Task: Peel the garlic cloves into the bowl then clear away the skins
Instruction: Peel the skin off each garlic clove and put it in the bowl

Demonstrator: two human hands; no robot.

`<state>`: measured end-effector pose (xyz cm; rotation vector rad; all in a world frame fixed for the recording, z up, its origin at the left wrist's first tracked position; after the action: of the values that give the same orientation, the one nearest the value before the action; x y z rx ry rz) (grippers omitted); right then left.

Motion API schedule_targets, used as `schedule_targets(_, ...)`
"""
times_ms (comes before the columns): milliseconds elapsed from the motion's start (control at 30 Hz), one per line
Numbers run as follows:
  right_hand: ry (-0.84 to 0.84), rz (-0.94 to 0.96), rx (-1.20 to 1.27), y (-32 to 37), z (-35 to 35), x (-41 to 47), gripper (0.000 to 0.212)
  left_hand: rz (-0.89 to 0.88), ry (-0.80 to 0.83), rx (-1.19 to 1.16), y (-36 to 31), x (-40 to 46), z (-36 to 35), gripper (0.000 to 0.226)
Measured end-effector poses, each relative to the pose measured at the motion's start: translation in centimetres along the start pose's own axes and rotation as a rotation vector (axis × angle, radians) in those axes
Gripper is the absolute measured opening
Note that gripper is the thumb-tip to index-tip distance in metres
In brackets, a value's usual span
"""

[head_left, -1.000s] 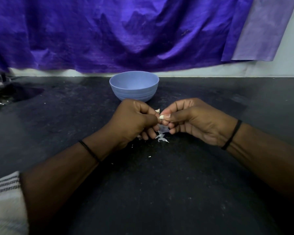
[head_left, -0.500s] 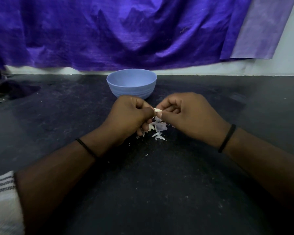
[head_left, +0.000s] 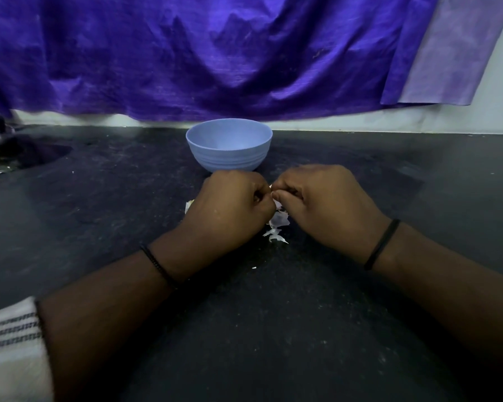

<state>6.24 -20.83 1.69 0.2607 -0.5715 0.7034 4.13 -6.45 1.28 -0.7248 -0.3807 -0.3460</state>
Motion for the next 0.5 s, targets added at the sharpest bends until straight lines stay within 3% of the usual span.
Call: schedule_targets(500,0.016,-0.076,0.093,0.42,-0.16,-0.21,0.010,0.018,0.044,0.024,0.06,0.03,0.02,0.013)
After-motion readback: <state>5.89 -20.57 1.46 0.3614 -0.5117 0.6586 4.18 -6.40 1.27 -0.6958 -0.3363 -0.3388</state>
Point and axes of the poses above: each hand's wrist, its own x-axis towards the middle knuckle, its own z-axis out of the back of the hand, y = z × x, the point moved 4 cm from there along x, towards the middle knuckle, and after that the axes turned 9 degrees about -x, right-handed, at the moved point
